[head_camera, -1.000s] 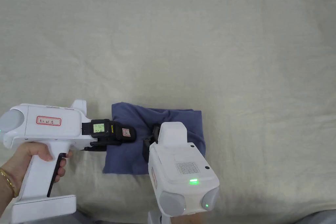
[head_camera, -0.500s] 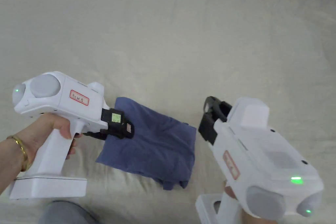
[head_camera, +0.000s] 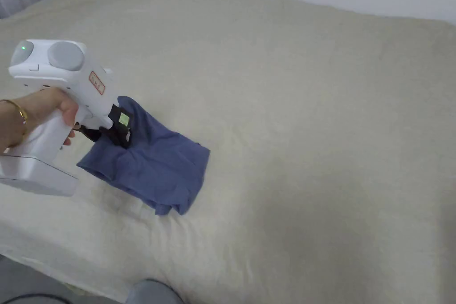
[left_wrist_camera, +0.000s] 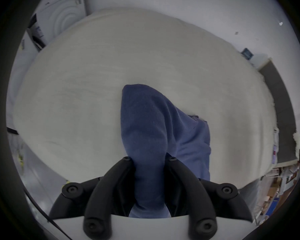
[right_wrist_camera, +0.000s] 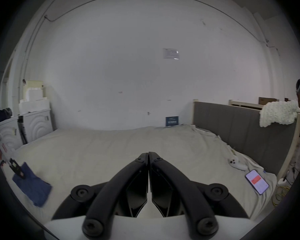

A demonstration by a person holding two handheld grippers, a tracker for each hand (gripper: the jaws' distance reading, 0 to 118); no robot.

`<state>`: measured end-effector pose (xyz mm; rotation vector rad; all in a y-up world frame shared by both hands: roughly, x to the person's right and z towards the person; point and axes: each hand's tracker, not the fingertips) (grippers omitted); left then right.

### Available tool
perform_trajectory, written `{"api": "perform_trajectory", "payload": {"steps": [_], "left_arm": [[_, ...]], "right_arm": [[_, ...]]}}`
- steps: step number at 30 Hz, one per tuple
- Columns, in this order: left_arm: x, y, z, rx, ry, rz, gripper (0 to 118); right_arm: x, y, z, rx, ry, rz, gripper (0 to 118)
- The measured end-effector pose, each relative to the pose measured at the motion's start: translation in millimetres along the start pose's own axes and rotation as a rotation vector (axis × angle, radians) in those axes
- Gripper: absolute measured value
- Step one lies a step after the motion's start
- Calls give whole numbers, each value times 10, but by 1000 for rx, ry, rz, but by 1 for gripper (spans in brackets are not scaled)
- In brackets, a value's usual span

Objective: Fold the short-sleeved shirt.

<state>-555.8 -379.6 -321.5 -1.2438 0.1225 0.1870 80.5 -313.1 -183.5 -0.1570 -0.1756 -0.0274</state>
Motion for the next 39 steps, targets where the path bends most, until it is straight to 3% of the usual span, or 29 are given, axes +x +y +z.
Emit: {"api": "perform_trajectory", "payload": {"steps": [8,16,17,21,22,24,28,34,39], "left_arm": [[-1006,407,-307,-39,338,73,21],[-1535,484,-624,37,680,-76,23],[-1535,413,-603,63,693,-83,30],[-1564,311,-494,88,720,-101,107],[-1555,295,-429,118,754,-92,115],[-1510,274,-240,213,820,-67,116],[-1263,260,314,445,766,12,116],[-392,191,1099,735,617,-102,116],[453,36,1535,977,443,-91,116]], "right_arm": [[-217,-55,-198,-48,-99,8,0],[-421,-239,-501,-112,-131,33,0],[-451,-254,-533,-123,-121,40,0],[-513,-264,-601,-139,-88,47,0],[-487,-272,-597,-136,-85,46,0],[-436,-237,-586,-130,-59,28,0],[-295,-150,-489,-100,-45,29,0],[-130,105,-231,-37,-3,5,0],[39,297,-111,2,45,-15,0]]}}
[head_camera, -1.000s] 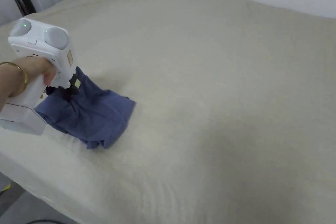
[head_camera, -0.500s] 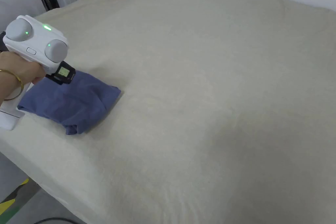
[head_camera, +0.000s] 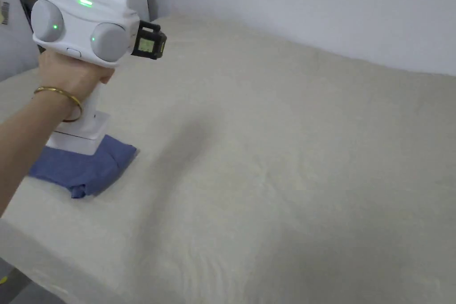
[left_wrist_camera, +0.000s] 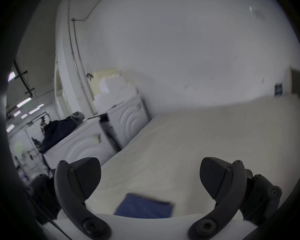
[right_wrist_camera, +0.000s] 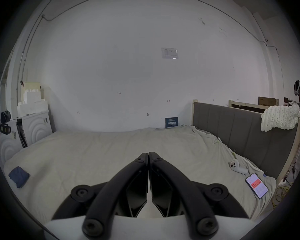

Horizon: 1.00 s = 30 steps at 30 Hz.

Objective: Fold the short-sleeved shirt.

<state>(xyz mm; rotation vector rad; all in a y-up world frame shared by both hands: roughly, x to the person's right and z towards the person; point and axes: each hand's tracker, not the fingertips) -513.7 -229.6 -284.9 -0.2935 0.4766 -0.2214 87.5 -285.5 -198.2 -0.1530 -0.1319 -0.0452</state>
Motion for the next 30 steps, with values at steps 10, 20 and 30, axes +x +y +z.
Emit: {"api": "perform_trajectory", "payload": {"steps": [10,20,30], "left_arm": [[1309,-17,974,201,-259,142,116],[2158,-465,1666,277,-380,189,66],[2445,-810,1850,198,-436,199,0]], "right_arm": [[100,152,117,30,59,15,0],[288,-40,171,13,64,40,0],[390,-361,279,-18,52,37,0]]}}
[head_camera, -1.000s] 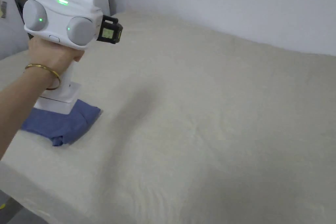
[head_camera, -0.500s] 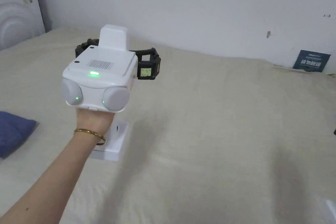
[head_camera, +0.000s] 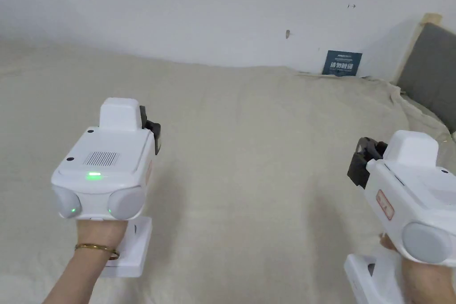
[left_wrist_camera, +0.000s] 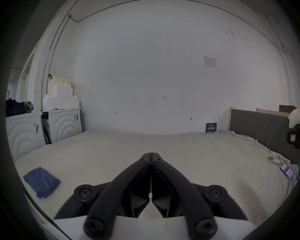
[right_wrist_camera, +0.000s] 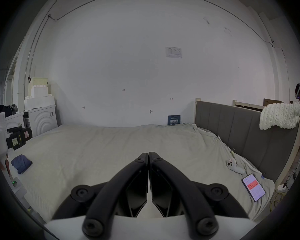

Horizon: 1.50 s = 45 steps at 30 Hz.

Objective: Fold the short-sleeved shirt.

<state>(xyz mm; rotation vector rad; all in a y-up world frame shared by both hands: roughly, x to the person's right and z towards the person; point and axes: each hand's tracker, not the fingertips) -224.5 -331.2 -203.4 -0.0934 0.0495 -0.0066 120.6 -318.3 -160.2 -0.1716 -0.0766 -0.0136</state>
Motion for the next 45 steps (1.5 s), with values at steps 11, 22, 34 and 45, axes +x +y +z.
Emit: {"api": "perform_trajectory", "payload": {"steps": [11,22,34,45], "left_arm": [[59,-432,175,-63,-13,-48,0],[105,-719,310,-125,-50,-50,0],[71,-748,339,-131,-48,-40,0],[108,-774,335,-132,-55,-47,0]], "right_arm": [[-153,-373,113,-19,10,-13,0],[-269,-551,126,-58,39,4,0],[-332,-615,149,-83,49,12,0],[-353,-593,159,-71,54,17,0]]}}
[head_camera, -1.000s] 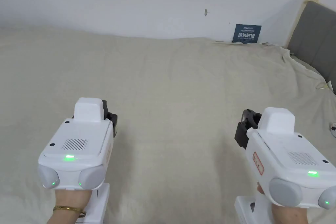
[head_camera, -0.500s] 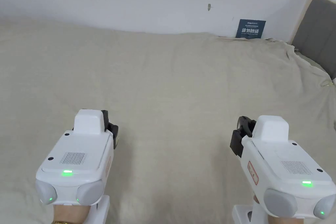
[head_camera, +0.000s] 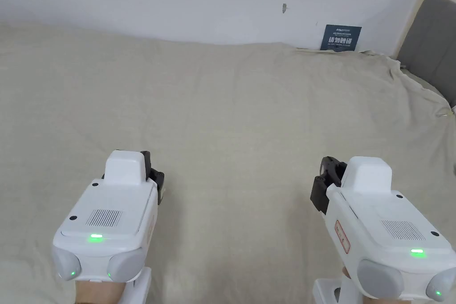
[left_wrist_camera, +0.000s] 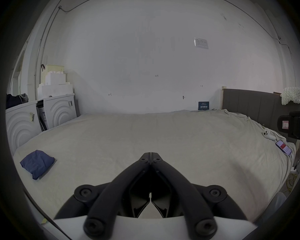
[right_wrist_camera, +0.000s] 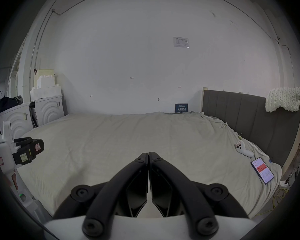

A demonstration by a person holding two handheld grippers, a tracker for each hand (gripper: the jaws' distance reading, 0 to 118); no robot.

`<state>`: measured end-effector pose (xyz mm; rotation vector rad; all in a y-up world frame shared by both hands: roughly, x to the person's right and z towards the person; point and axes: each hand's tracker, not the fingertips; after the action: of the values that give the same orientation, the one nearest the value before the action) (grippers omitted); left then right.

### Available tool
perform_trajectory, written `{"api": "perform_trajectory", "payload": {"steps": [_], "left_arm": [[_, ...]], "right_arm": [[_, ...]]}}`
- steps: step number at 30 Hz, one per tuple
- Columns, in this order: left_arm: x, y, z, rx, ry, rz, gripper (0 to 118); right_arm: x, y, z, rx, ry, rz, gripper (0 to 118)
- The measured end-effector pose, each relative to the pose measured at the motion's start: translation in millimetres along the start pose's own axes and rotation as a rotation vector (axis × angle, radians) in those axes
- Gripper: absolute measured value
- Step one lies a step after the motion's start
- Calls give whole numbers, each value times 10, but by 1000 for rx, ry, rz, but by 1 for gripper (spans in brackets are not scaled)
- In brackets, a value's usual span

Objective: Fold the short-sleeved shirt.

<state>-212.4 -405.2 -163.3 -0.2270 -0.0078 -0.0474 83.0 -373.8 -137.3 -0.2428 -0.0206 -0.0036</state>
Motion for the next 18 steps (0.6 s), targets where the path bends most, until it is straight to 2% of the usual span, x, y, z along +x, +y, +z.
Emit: {"api": "perform_trajectory", "payload": {"steps": [18], "left_arm": [[30,38,40,13,-4,-5,0]], "right_arm": [[15,21,31,15,-6,-5,0]]}}
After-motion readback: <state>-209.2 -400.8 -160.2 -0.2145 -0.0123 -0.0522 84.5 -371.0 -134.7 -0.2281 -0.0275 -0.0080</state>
